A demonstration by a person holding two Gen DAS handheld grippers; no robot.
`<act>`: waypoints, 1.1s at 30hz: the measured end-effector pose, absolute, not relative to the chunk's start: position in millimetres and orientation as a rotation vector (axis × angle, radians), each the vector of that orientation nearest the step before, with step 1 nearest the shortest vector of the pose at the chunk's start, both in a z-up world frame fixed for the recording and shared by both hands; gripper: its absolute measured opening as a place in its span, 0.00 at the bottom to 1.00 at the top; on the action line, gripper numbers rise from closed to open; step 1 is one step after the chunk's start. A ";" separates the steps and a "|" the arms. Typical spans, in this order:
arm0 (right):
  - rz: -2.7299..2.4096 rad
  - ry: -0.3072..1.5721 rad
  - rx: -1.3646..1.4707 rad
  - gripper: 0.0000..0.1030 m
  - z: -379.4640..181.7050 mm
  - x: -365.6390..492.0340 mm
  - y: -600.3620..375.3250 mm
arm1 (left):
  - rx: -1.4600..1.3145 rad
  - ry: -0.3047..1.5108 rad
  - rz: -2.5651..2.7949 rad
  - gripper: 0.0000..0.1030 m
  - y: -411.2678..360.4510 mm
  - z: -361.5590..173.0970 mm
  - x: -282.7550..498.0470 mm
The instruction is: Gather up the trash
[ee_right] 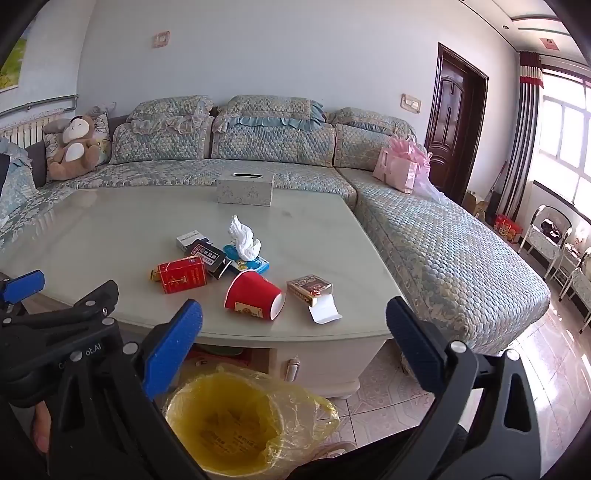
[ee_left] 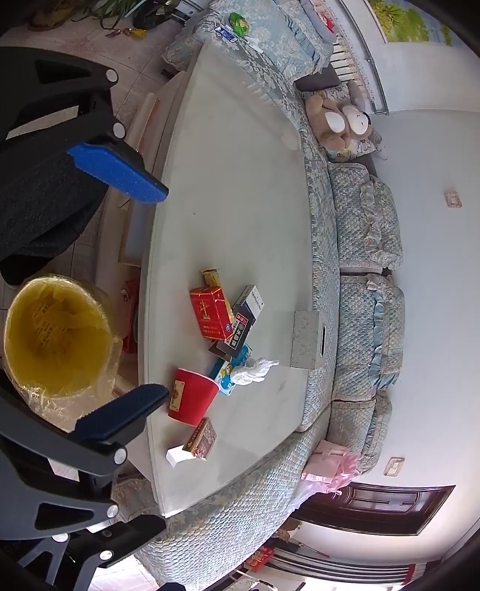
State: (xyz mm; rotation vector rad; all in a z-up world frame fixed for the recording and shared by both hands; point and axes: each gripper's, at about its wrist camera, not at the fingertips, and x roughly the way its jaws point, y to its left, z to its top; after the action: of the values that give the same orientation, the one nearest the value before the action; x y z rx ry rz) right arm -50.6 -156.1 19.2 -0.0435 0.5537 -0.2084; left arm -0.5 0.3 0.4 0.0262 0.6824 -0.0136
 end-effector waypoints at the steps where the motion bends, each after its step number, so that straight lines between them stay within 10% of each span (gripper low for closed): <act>1: -0.207 0.554 -0.044 0.95 18.4 -50.1 -155.1 | 0.027 0.683 -0.013 0.93 0.3 0.5 -0.8; 33: -0.188 0.558 -0.039 0.95 20.2 -46.9 -152.6 | 0.041 0.693 0.003 0.93 1.8 -1.7 0.2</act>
State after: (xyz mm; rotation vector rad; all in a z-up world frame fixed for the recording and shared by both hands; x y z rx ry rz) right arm -46.9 -152.6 20.2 -0.0393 0.5582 -0.1880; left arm 0.2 1.8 -1.7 0.0412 0.6933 0.0027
